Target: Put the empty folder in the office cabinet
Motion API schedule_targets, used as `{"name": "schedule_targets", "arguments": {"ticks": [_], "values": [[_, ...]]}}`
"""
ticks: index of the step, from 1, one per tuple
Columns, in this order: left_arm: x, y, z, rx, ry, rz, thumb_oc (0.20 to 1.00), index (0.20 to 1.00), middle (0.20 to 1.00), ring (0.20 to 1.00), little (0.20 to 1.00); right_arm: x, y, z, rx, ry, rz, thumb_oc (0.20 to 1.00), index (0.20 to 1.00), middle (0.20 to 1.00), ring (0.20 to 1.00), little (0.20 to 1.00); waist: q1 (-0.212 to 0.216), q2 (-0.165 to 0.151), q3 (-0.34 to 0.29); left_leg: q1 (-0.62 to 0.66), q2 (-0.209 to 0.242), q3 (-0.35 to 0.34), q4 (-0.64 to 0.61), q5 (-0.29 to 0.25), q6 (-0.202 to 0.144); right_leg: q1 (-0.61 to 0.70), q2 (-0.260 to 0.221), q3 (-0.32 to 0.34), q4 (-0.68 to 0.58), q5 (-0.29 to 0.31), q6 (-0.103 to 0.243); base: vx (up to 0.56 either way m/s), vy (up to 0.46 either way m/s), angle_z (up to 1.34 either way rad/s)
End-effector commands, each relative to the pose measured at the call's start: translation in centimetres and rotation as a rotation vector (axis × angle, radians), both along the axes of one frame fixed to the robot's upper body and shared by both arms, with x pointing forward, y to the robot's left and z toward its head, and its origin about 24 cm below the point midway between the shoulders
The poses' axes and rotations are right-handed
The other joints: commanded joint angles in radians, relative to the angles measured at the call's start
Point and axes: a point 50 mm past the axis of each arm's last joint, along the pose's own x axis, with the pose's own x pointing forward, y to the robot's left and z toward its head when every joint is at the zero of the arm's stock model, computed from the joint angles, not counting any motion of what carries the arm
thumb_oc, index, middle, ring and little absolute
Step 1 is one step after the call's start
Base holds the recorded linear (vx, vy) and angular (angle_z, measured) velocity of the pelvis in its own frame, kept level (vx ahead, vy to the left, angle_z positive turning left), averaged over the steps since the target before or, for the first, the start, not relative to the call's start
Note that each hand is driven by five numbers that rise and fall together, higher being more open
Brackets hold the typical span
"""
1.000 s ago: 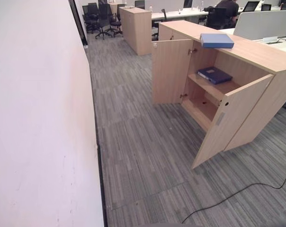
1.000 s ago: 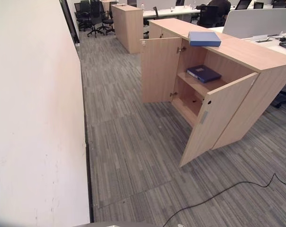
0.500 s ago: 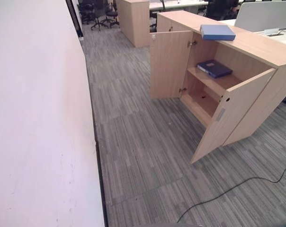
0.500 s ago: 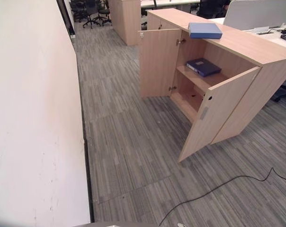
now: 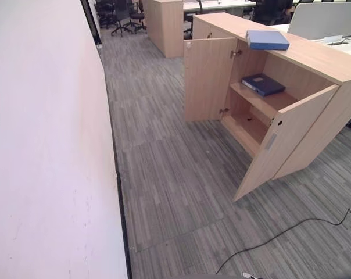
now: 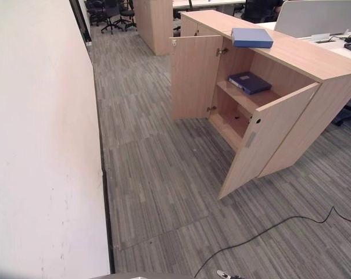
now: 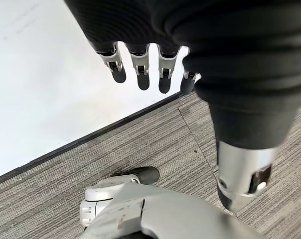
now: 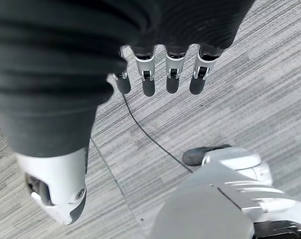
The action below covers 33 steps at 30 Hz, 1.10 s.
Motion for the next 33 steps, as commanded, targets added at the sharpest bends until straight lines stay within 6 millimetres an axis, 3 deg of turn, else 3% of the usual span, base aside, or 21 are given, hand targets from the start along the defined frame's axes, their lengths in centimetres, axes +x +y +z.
{"name": "schedule_targets", "arguments": {"ticks": [1, 4, 7, 9, 12, 14, 15, 17, 18, 20, 21, 22, 23, 24, 25, 28, 30, 32, 33], "values": [[0.8, 0.0, 0.1, 0.003, -0.01, -0.032, 1.0, 1.0, 1.0, 1.0, 1.0, 0.4, -0.4, 0.2, -0.021, 0.018, 0.061, 1.0, 1.0, 1.0, 1.0, 1.0, 0.018, -0.021, -0.027, 0.039, -0.041, -0.108, 0.0, -0.104, -0.008, -0.064, -0.061, 0.085, -0.097, 0.19, 0.146, 0.0, 0.0, 0.0], [1.0, -0.1, 0.1, 0.001, -0.016, -0.026, 1.0, 1.0, 1.0, 1.0, 1.0, 0.7, -0.7, 0.2, -0.028, 0.012, 0.061, 1.0, 1.0, 1.0, 1.0, 1.0, 0.019, -0.016, -0.022, 0.035, -0.046, -0.112, 0.0, -0.102, -0.002, -0.071, -0.07, 0.085, -0.097, 0.197, 0.152, -0.02, 0.039, 0.0], [1.6, 0.0, 0.2, 0.004, -0.034, -0.017, 1.0, 1.0, 1.0, 1.0, 1.0, 1.7, -0.8, 0.5, -0.04, 0.004, 0.098, 1.0, 1.0, 1.0, 1.0, 1.0, 0.026, 0.002, 0.009, 0.016, -0.052, -0.113, 0.0, -0.094, 0.016, -0.127, -0.109, 0.089, -0.031, 0.201, 0.176, -0.12, 0.057, -0.01], [1.7, 0.5, 0.3, 0.015, -0.036, 0.008, 1.0, 1.0, 1.0, 1.0, 1.0, 3.1, -0.9, 0.7, -0.054, -0.019, 0.144, 1.0, 1.0, 1.0, 1.0, 1.0, 0.056, 0.02, 0.029, 0.004, -0.044, -0.117, 0.0, -0.094, 0.024, -0.207, -0.223, 0.038, 0.074, 0.231, 0.178, -0.09, 0.016, -0.32], [1.4, 0.8, 0.3, 0.023, -0.024, 0.011, 1.0, 1.0, 1.0, 1.0, 1.0, 3.3, -0.8, 0.7, -0.05, -0.023, 0.14, 1.0, 1.0, 1.0, 1.0, 1.0, 0.062, 0.007, 0.028, 0.015, -0.055, -0.119, 0.0, -0.105, 0.026, -0.218, -0.246, -0.009, 0.06, 0.257, 0.173, 0.09, 0.023, -0.08], [1.0, 1.1, 0.3, 0.031, -0.009, 0.005, 1.0, 1.0, 1.0, 1.0, 1.0, 3.4, -0.7, 0.8, -0.048, -0.029, 0.127, 1.0, 1.0, 1.0, 1.0, 1.0, 0.051, 0.001, 0.033, 0.03, -0.063, -0.123, 0.0, -0.118, 0.036, -0.257, -0.189, -0.016, 0.036, 0.26, 0.163, 0.14, 0.044, -0.1], [0.7, 1.1, 0.3, 0.032, 0.004, 0.001, 1.0, 1.0, 1.0, 1.0, 1.0, 3.5, -0.7, 0.8, -0.043, -0.035, 0.115, 1.0, 1.0, 1.0, 1.0, 1.0, 0.027, -0.003, 0.044, 0.05, -0.076, -0.136, 0.0, -0.119, 0.048, -0.324, -0.124, -0.009, 0.031, 0.272, 0.157, 0.16, 0.064, -0.12], [0.5, 1.1, 0.3, 0.034, 0.016, -0.008, 1.0, 1.0, 1.0, 1.0, 1.0, 3.5, -0.8, 0.8, -0.039, -0.041, 0.092, 1.0, 1.0, 1.0, 1.0, 1.0, 0.002, -0.011, 0.062, 0.082, -0.098, -0.161, 0.0, -0.134, 0.062, -0.377, -0.045, -0.008, 0.013, 0.298, 0.172, 0.17, 0.073, 0.02], [0.5, 1.1, 0.3, 0.033, 0.016, -0.008, 1.0, 1.0, 1.0, 1.0, 1.0, 3.4, -0.8, 0.8, -0.04, -0.04, 0.092, 1.0, 1.0, 1.0, 1.0, 1.0, 0.001, -0.005, 0.066, 0.09, -0.092, -0.163, 0.0, -0.14, 0.062, -0.368, -0.04, -0.012, 0.012, 0.295, 0.171, 0.19, 0.071, 0.35], [0.4, 1.2, 0.3, 0.037, 0.025, -0.025, 1.0, 1.0, 1.0, 1.0, 1.0, 2.6, -1.0, 0.7, -0.037, -0.029, 0.051, 1.0, 1.0, 1.0, 1.0, 1.0, -0.042, -0.033, 0.074, 0.144, -0.135, -0.217, 0.0, -0.171, 0.074, -0.405, 0.04, -0.049, -0.066, 0.336, 0.189, 0.29, 0.059, 0.85], [0.4, 1.2, 0.3, 0.036, 0.025, -0.024, 1.0, 1.0, 1.0, 1.0, 1.0, 2.6, -1.1, 0.7, -0.037, -0.029, 0.051, 1.0, 1.0, 1.0, 1.0, 1.0, -0.045, -0.029, 0.077, 0.149, -0.131, -0.219, 0.0, -0.174, 0.074, -0.399, 0.042, -0.053, -0.068, 0.335, 0.188, 0.35, -0.021, 1.18], [0.5, 1.1, 0.3, 0.034, 0.023, -0.033, 1.0, 1.0, 1.0, 1.0, 1.0, 0.9, -1.3, 0.5, -0.037, 0.005, 0.019, 1.0, 1.0, 1.0, 1.0, 1.0, -0.068, -0.04, 0.059, 0.174, -0.139, -0.267, 0.0, -0.199, 0.07, -0.388, 0.053, -0.026, -0.097, 0.331, 0.172, 0.26, -0.079, 0.87], [0.3, 0.9, 0.2, 0.03, 0.024, -0.033, 1.0, 1.0, 1.0, 1.0, 1.0, 0.2, -1.3, 0.4, -0.036, 0.023, 0.014, 1.0, 1.0, 1.0, 1.0, 1.0, -0.074, -0.04, 0.045, 0.186, -0.131, -0.279, 0.0, -0.216, 0.064, -0.377, 0.051, -0.011, -0.097, 0.34, 0.156, 0.45, -0.189, 0.36], [0.1, 0.7, 0.1, 0.026, 0.027, -0.028, 1.0, 1.0, 1.0, 1.0, 1.0, -0.5, -1.3, 0.3, -0.03, 0.038, 0.013, 1.0, 1.0, 1.0, 1.0, 1.0, -0.083, -0.032, 0.02, 0.205, -0.094, -0.282, 0.0, -0.24, 0.047, -0.373, 0.043, -0.001, -0.097, 0.366, 0.147, 0.29, -0.143, 0.04], [0.1, 0.7, 0.1, 0.026, 0.027, -0.027, 1.0, 1.0, 1.0, 1.0, 1.0, -0.5, -1.3, 0.3, -0.031, 0.038, 0.013, 1.0, 1.0, 1.0, 1.0, 1.0, -0.083, -0.03, 0.019, 0.205, -0.092, -0.282, 0.0, -0.242, 0.046, -0.373, 0.045, -0.003, -0.097, 0.365, 0.147, 0.31, -0.168, 0.1], [0.3, 0.3, 0.1, 0.017, 0.015, -0.019, 1.0, 1.0, 1.0, 1.0, 1.0, -0.7, -1.1, 0.2, -0.017, 0.039, 0.016, 1.0, 1.0, 1.0, 1.0, 1.0, -0.097, -0.011, 0.01, 0.238, -0.011, -0.27, 0.0, -0.263, 0.0, -0.366, 0.031, -0.016, -0.075, 0.353, 0.138, 0.31, -0.19, 0.28], [2.0, -0.3, 0.2, 0.007, -0.043, -0.042, 1.0, 1.0, 1.0, 1.0, 1.0, -0.4, -1.3, 0.3, -0.028, 0.041, 0.06, 1.0, 1.0, 1.0, 1.0, 1.0, -0.099, 0.02, 0.003, 0.231, 0.087, -0.245, 0.05, -0.156, -0.081, -0.332, 0.042, -0.029, -0.041, 0.297, 0.116, 0.48, -0.295, 0.55], [3.5, -0.6, 0.4, -0.002, -0.096, -0.055, 1.0, 1.0, 1.0, 1.0, 1.0, -0.1, -1.8, 0.5, -0.04, 0.038, 0.076, 1.0, 1.0, 1.0, 1.0, 1.0, -0.09, 0.021, 0.011, 0.173, 0.141, -0.189, 0.201, -0.058, -0.137, -0.269, 0.032, -0.029, -0.028, 0.233, 0.097, 0.39, -0.232, 0.43], [3.8, -0.6, 0.5, -0.002, -0.106, -0.057, 1.0, 1.0, 1.0, 1.0, 1.0, 0.0, -1.9, 0.5, -0.042, 0.033, 0.077, 1.0, 1.0, 1.0, 1.0, 1.0, -0.085, 0.014, 0.021, 0.134, 0.142, -0.16, 0.295, -0.014, -0.14, -0.244, 0.026, -0.022, -0.024, 0.218, 0.092, 0.29, -0.221, 0.33]]}}
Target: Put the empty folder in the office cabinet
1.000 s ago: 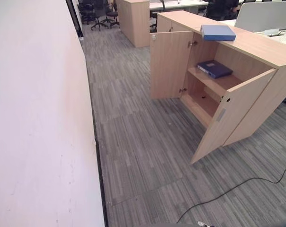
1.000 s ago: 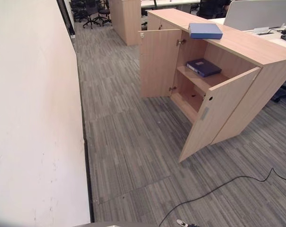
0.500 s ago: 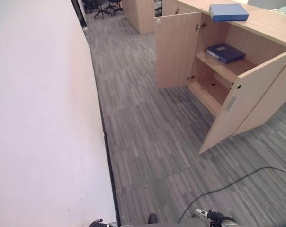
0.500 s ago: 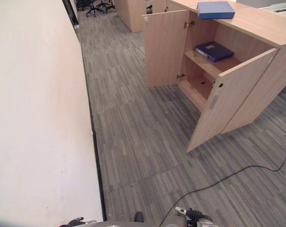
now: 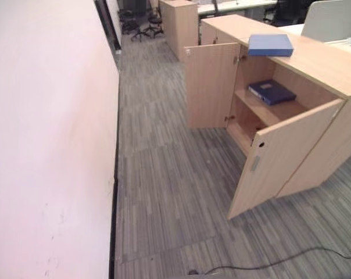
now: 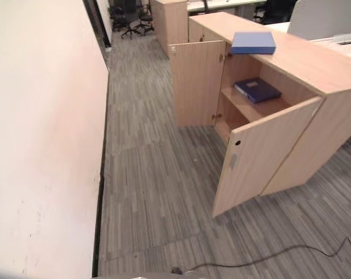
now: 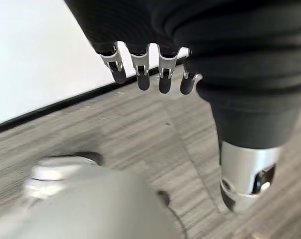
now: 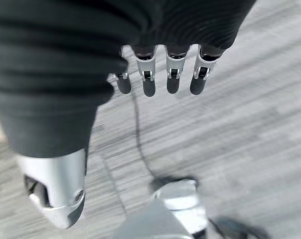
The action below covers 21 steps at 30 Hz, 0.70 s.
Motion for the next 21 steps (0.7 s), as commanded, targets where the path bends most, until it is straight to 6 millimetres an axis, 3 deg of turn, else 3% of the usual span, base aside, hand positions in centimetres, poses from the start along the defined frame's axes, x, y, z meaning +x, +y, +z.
{"name": "schedule_targets", "arguments": {"ticks": [1, 3, 5, 6, 7, 9, 12, 13, 17, 19, 21], "values": [[1.7, 1.6, 0.6, 0.035, -0.061, 0.079, 1.0, 1.0, 1.0, 1.0, 1.0, -0.4, 0.4, -0.2, 0.012, 0.015, 0.017, 1.0, 1.0, 1.0, 1.0, 1.0, -0.014, -0.029, 0.076, -0.001, -0.057, 0.137, 0.098, 0.196, 0.08, 0.068, -0.049, 0.102, -0.283, 0.236, 0.162, 0.19, -0.196, 0.08], [1.9, 1.7, 0.7, 0.039, -0.075, 0.097, 1.0, 1.0, 1.0, 1.0, 1.0, -0.4, 0.0, -0.1, -0.006, 0.026, 0.016, 1.0, 1.0, 1.0, 1.0, 1.0, 0.008, -0.049, 0.092, -0.085, -0.057, 0.202, 0.224, 0.212, 0.113, 0.107, -0.068, 0.111, -0.284, 0.215, 0.142, 0.19, -0.171, -0.22], [2.0, 1.8, 0.7, 0.04, -0.088, 0.114, 1.0, 1.0, 1.0, 1.0, 1.0, -0.6, -0.5, 0.1, -0.022, 0.032, 0.014, 1.0, 1.0, 1.0, 1.0, 1.0, 0.033, -0.066, 0.106, -0.168, -0.057, 0.264, 0.257, 0.165, 0.146, 0.147, -0.091, 0.12, -0.291, 0.202, 0.139, 0.24, -0.072, -0.61], [2.1, 1.9, 0.8, 0.033, -0.107, 0.14, 1.0, 1.0, 1.0, 1.0, 1.0, -0.5, -0.8, 0.2, -0.035, 0.034, 0.015, 1.0, 1.0, 1.0, 1.0, 1.0, 0.059, -0.078, 0.116, -0.258, -0.075, 0.304, 0.189, 0.119, 0.156, 0.181, -0.116, 0.123, -0.303, 0.189, 0.147, 0.22, -0.01, -0.58], [2.1, 1.9, 0.8, 0.033, -0.107, 0.139, 1.0, 1.0, 1.0, 1.0, 1.0, -0.6, -0.9, 0.2, -0.036, 0.034, 0.015, 1.0, 1.0, 1.0, 1.0, 1.0, 0.06, -0.076, 0.118, -0.254, -0.074, 0.305, 0.192, 0.114, 0.157, 0.187, -0.116, 0.124, -0.304, 0.187, 0.148, 0.23, 0.034, -0.48], [2.1, 2.0, 0.9, 0.035, -0.116, 0.153, 1.0, 1.0, 1.0, 1.0, 1.0, -0.7, -1.2, 0.3, -0.049, 0.043, 0.02, 1.0, 1.0, 1.0, 1.0, 1.0, 0.079, -0.067, 0.124, -0.285, -0.087, 0.315, 0.026, 0.111, 0.141, 0.217, -0.126, 0.122, -0.317, 0.166, 0.162, 0.21, 0.083, -0.26], [2.2, 1.9, 0.9, 0.029, -0.128, 0.168, 1.0, 1.0, 1.0, 1.0, 1.0, -0.7, -1.6, 0.5, -0.064, 0.043, 0.02, 1.0, 1.0, 1.0, 1.0, 1.0, 0.11, -0.03, 0.129, -0.331, -0.091, 0.296, -0.258, 0.225, 0.104, 0.286, -0.119, 0.126, -0.342, 0.127, 0.168, 0.32, 0.108, 0.17], [1.9, 1.7, 0.8, 0.022, -0.124, 0.186, 1.0, 1.0, 1.0, 1.0, 1.0, -0.8, -1.7, 0.5, -0.071, 0.044, 0.016, 1.0, 1.0, 1.0, 1.0, 1.0, 0.132, -0.021, 0.126, -0.398, -0.093, 0.314, -0.361, 0.266, 0.09, 0.332, -0.127, 0.137, -0.356, 0.104, 0.17, 0.33, 0.089, 0.22], [1.2, 1.4, 0.6, 0.016, -0.104, 0.206, 1.0, 1.0, 1.0, 1.0, 1.0, -1.2, -1.6, 0.4, -0.071, 0.055, 0.013, 1.0, 1.0, 1.0, 1.0, 1.0, 0.143, -0.014, 0.121, -0.427, -0.091, 0.319, -0.382, 0.288, 0.075, 0.375, -0.14, 0.157, -0.358, 0.076, 0.177, 0.29, 0.121, -0.27], [-0.4, 1.3, 0.2, 0.02, -0.049, 0.226, 1.0, 1.0, 1.0, 1.0, 1.0, -2.2, -1.3, 0.2, -0.057, 0.087, 0.025, 1.0, 1.0, 1.0, 1.0, 1.0, 0.152, 0.009, 0.082, -0.38, -0.069, 0.276, -0.391, 0.317, 0.065, 0.389, -0.15, 0.185, -0.358, 0.051, 0.193, 0.39, 0.249, -0.47], [-0.3, 1.8, 0.3, 0.036, -0.05, 0.237, 1.0, 1.0, 1.0, 1.0, 1.0, -2.5, -0.8, 0.0, -0.043, 0.099, 0.026, 1.0, 1.0, 1.0, 1.0, 1.0, 0.15, 0.004, 0.049, -0.328, -0.077, 0.275, -0.391, 0.308, 0.081, 0.374, -0.217, 0.183, -0.358, 0.056, 0.236, 0.38, 0.317, -0.34]]}}
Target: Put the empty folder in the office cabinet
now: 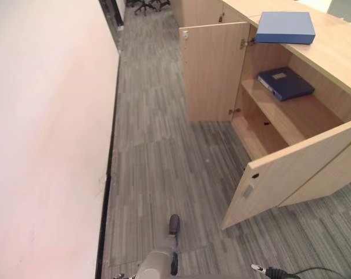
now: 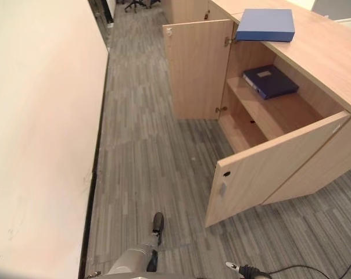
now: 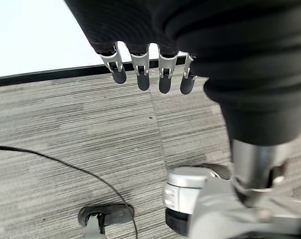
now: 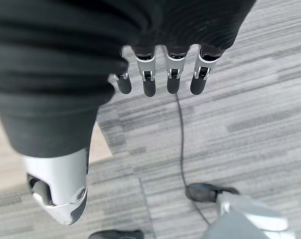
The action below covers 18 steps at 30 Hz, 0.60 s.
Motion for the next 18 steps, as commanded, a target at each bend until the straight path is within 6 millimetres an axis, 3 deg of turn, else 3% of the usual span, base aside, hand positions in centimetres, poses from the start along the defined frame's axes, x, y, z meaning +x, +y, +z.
{"name": "schedule_targets", "arguments": {"ticks": [1, 2, 5, 7, 9, 10, 12, 14, 15, 18], "values": [[2.1, 0.9, 0.5, 0.037, -0.065, -0.018, 1.0, 1.0, 1.0, 1.0, 1.0, -1.9, -0.1, -0.2, 0.005, 0.044, -0.018, 1.0, 1.0, 1.0, 1.0, 1.0, 0.015, 0.019, -0.055, 0.059, 0.107, -0.077, -0.09, 0.036, -0.203, -0.064, -0.224, 0.057, -0.077, 0.019, 0.147, 0.33, 0.292, -0.29], [2.4, 1.3, 0.6, 0.054, -0.071, -0.019, 1.0, 1.0, 1.0, 1.0, 1.0, -1.7, 0.4, -0.3, 0.015, 0.046, -0.001, 1.0, 1.0, 1.0, 1.0, 1.0, 0.018, 0.004, -0.072, 0.074, 0.091, -0.07, -0.09, 0.013, -0.187, -0.081, -0.268, 0.063, -0.077, 0.045, 0.173, 0.17, 0.143, -0.36], [2.9, 1.6, 0.8, 0.062, -0.084, -0.021, 1.0, 1.0, 1.0, 1.0, 1.0, -1.1, 0.7, -0.4, 0.021, 0.038, 0.022, 1.0, 1.0, 1.0, 1.0, 1.0, 0.023, -0.008, -0.08, 0.088, 0.068, -0.066, -0.09, -0.013, -0.168, -0.099, -0.309, 0.076, -0.077, 0.082, 0.192, 0.21, 0.232, -0.17], [3.3, 2.0, 0.9, 0.076, -0.094, -0.03, 1.0, 1.0, 1.0, 1.0, 1.0, 0.3, 1.2, -0.4, 0.03, 0.003, 0.058, 1.0, 1.0, 1.0, 1.0, 1.0, 0.034, -0.027, -0.087, 0.095, 0.03, -0.06, -0.072, -0.056, -0.143, -0.123, -0.378, 0.083, -0.06, 0.176, 0.218, 0.16, 0.213, 0.28], [3.3, 2.0, 0.9, 0.076, -0.094, -0.03, 1.0, 1.0, 1.0, 1.0, 1.0, 0.3, 1.2, -0.4, 0.03, 0.003, 0.058, 1.0, 1.0, 1.0, 1.0, 1.0, 0.034, -0.027, -0.087, 0.095, 0.029, -0.059, -0.072, -0.056, -0.143, -0.123, -0.378, 0.083, -0.061, 0.176, 0.219, 0.08, 0.129, 0.1], [3.5, 2.1, 1.0, 0.083, -0.093, -0.038, 1.0, 1.0, 1.0, 1.0, 1.0, 1.2, 1.8, -0.4, 0.043, -0.018, 0.102, 1.0, 1.0, 1.0, 1.0, 1.0, 0.046, -0.04, -0.09, 0.093, 0.003, -0.059, -0.052, -0.081, -0.13, -0.141, -0.425, 0.08, -0.039, 0.256, 0.234, 0.11, 0.18, -0.08], [3.3, 2.3, 1.0, 0.084, -0.09, -0.041, 1.0, 1.0, 1.0, 1.0, 1.0, 2.0, 2.2, -0.4, 0.053, -0.03, 0.143, 1.0, 1.0, 1.0, 1.0, 1.0, 0.057, -0.052, -0.092, 0.086, -0.019, -0.066, -0.026, -0.107, -0.12, -0.163, -0.468, 0.075, -0.011, 0.351, 0.242, 0.12, 0.181, -0.13], [3.4, 2.4, 1.1, 0.09, -0.088, -0.047, 1.0, 1.0, 1.0, 1.0, 1.0, 2.8, 2.6, -0.4, 0.06, -0.044, 0.186, 1.0, 1.0, 1.0, 1.0, 1.0, 0.068, -0.056, -0.09, 0.079, -0.031, -0.075, -0.004, -0.129, -0.112, -0.177, -0.496, 0.059, 0.006, 0.413, 0.235, 0.09, 0.096, 0.25], [3.2, 3.0, 1.2, 0.106, -0.083, -0.049, 1.0, 1.0, 1.0, 1.0, 1.0, 4.4, 3.5, -0.2, 0.077, -0.085, 0.252, 1.0, 1.0, 1.0, 1.0, 1.0, 0.088, -0.062, -0.09, 0.071, -0.03, -0.075, 0.01, -0.146, -0.11, -0.188, -0.531, 0.011, 0.006, 0.472, 0.234, 0.05, 0.039, 0.37], [3.0, 3.5, 1.3, 0.12, -0.078, -0.045, 1.0, 1.0, 1.0, 1.0, 1.0, 5.5, 4.3, -0.1, 0.091, -0.116, 0.297, 1.0, 1.0, 1.0, 1.0, 1.0, 0.099, -0.069, -0.094, 0.066, -0.026, -0.075, 0.012, -0.156, -0.112, -0.183, -0.551, -0.052, -0.011, 0.507, 0.241, 0.03, 0.002, -0.04]]}}
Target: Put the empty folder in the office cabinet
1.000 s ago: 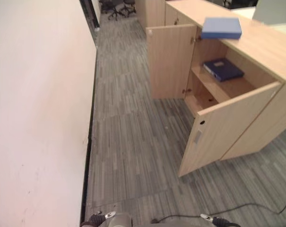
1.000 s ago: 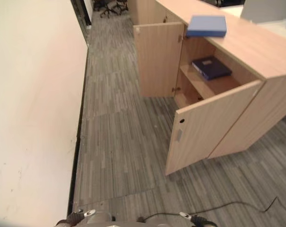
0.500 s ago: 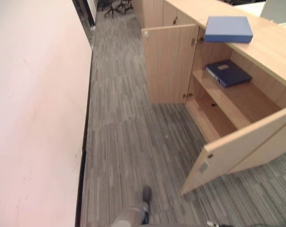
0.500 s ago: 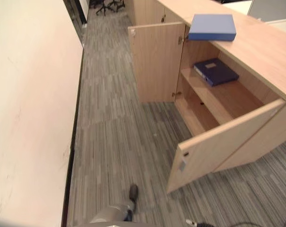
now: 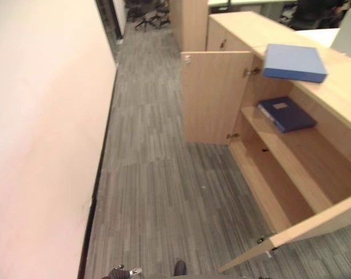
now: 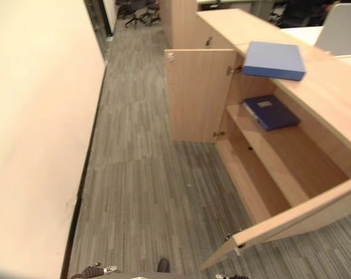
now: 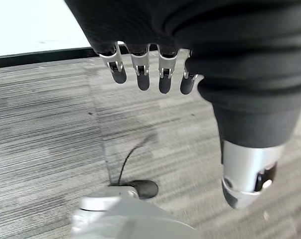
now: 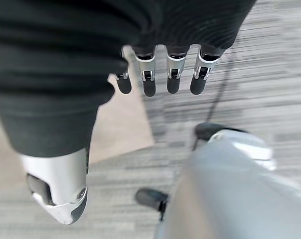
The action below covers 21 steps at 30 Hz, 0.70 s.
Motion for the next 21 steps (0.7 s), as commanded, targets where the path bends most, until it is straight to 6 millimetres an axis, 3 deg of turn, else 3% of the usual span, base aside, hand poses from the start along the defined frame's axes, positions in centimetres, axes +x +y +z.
{"name": "schedule_targets", "arguments": {"ticks": [1, 2, 3, 9, 10, 11, 14, 16, 19, 21], "values": [[1.1, 2.0, 0.7, 0.054, -0.051, 0.026, 1.0, 1.0, 1.0, 1.0, 1.0, 3.0, 0.6, 0.6, 0.021, -0.096, 0.066, 1.0, 1.0, 1.0, 1.0, 1.0, 0.011, -0.038, 0.033, -0.078, -0.001, -0.055, 0.061, -0.059, -0.028, 0.057, -0.187, -0.051, -0.251, 0.581, 0.05, 0.01, -0.013, -0.22], [0.9, 2.3, 0.8, 0.064, -0.048, 0.033, 1.0, 1.0, 1.0, 1.0, 1.0, 3.6, 1.0, 0.7, 0.029, -0.114, 0.083, 1.0, 1.0, 1.0, 1.0, 1.0, 0.023, -0.042, 0.032, -0.083, 0.006, -0.046, 0.06, -0.061, -0.03, 0.054, -0.199, -0.09, -0.256, 0.597, 0.061, 0.02, -0.014, -0.1], [0.6, 2.8, 0.9, 0.078, -0.042, 0.046, 1.0, 1.0, 1.0, 1.0, 1.0, 4.4, 1.4, 0.8, 0.039, -0.135, 0.102, 1.0, 1.0, 1.0, 1.0, 1.0, 0.032, -0.05, 0.026, -0.089, 0.022, -0.028, 0.054, -0.066, -0.031, 0.061, -0.202, -0.177, -0.281, 0.606, 0.071, 0.04, 0.013, -0.08], [-0.1, 3.5, 1.0, 0.094, -0.015, 0.047, 1.0, 1.0, 1.0, 1.0, 1.0, 4.0, 1.4, 0.7, 0.038, -0.118, 0.101, 1.0, 1.0, 1.0, 1.0, 1.0, 0.025, -0.072, 0.022, -0.055, 0.018, 0.004, 0.008, -0.064, -0.025, 0.029, -0.125, -0.232, -0.292, 0.533, 0.074, 0.03, 0.03, -0.21], [0.0, 3.6, 1.0, 0.098, -0.016, 0.042, 1.0, 1.0, 1.0, 1.0, 1.0, 3.5, 1.2, 0.6, 0.032, -0.103, 0.088, 1.0, 1.0, 1.0, 1.0, 1.0, 0.018, -0.065, 0.036, -0.036, 0.034, 0.011, -0.003, -0.06, -0.024, 0.019, -0.058, -0.258, -0.29, 0.424, 0.056, 0.04, 0.015, -0.41], [0.1, 3.5, 1.0, 0.099, -0.015, 0.034, 1.0, 1.0, 1.0, 1.0, 1.0, 3.2, 1.1, 0.5, 0.029, -0.094, 0.081, 1.0, 1.0, 1.0, 1.0, 1.0, 0.016, -0.06, 0.038, -0.02, 0.04, 0.014, -0.011, -0.06, -0.024, 0.022, -0.032, -0.264, -0.294, 0.378, 0.045, 0.06, 0.017, -0.25], [-0.1, 3.4, 0.9, 0.094, -0.003, 0.025, 1.0, 1.0, 1.0, 1.0, 1.0, 2.9, 1.1, 0.4, 0.031, -0.089, 0.067, 1.0, 1.0, 1.0, 1.0, 1.0, -0.011, -0.044, 0.052, 0.025, 0.053, 0.002, -0.028, -0.059, -0.025, -0.009, 0.066, -0.206, -0.279, 0.248, -0.002, 0.07, 0.011, -0.11], [0.1, 3.4, 1.0, 0.091, -0.002, 0.0, 1.0, 1.0, 1.0, 1.0, 1.0, 2.3, 1.2, 0.3, 0.043, -0.08, 0.05, 1.0, 1.0, 1.0, 1.0, 1.0, -0.056, -0.041, 0.081, 0.062, 0.045, -0.007, -0.04, -0.056, -0.022, -0.056, 0.178, -0.066, -0.236, 0.19, -0.04, 0.07, 0.017, 0.06], [0.5, 3.2, 1.0, 0.088, -0.013, -0.013, 1.0, 1.0, 1.0, 1.0, 1.0, 1.6, 1.2, 0.1, 0.046, -0.063, 0.039, 1.0, 1.0, 1.0, 1.0, 1.0, -0.063, -0.044, 0.114, 0.101, 0.04, -0.031, -0.028, -0.068, -0.026, -0.045, 0.211, -0.046, -0.214, 0.192, -0.065, 0.06, -0.06, 0.52], [0.8, 3.1, 1.0, 0.086, -0.02, -0.028, 1.0, 1.0, 1.0, 1.0, 1.0, 0.9, 1.2, -0.1, 0.052, -0.044, 0.033, 1.0, 1.0, 1.0, 1.0, 1.0, -0.069, -0.053, 0.138, 0.091, 0.044, -0.04, 0.064, -0.109, -0.03, -0.03, 0.21, -0.056, -0.214, 0.193, -0.076, 0.02, -0.135, 0.17]]}}
